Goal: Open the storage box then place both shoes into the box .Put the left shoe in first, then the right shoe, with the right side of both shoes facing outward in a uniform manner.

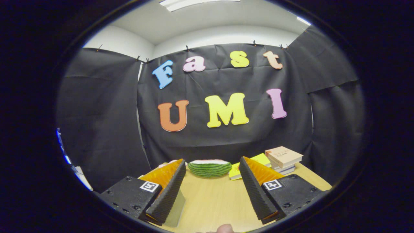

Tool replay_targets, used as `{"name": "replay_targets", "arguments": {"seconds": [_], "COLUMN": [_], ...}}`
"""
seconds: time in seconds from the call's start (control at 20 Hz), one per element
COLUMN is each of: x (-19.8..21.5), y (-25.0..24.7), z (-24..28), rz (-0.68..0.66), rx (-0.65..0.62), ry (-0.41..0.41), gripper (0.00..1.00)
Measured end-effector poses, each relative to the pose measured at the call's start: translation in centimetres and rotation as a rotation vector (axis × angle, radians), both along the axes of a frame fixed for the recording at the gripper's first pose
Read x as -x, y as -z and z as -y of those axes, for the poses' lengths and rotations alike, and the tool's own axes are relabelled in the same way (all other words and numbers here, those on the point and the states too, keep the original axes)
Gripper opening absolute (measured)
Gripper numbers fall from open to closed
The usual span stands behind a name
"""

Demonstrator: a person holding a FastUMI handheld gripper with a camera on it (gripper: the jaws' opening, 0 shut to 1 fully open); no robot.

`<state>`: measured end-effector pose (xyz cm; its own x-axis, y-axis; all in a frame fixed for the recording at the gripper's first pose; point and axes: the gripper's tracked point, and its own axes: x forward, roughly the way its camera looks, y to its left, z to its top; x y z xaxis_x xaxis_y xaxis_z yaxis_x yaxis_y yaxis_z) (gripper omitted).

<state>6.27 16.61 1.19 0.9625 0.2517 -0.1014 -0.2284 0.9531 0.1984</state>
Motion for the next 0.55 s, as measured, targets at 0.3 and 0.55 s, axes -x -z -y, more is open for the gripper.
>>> {"name": "replay_targets", "arguments": {"seconds": [0.3,0.55], "x": [-0.4,0.2], "y": [2.5,0.6], "z": [-0.3,-0.2], "rz": [-0.041,0.024], "rx": [0.042,0.039], "ry": [-0.006,0.005], "gripper": [1.00,1.00]}}
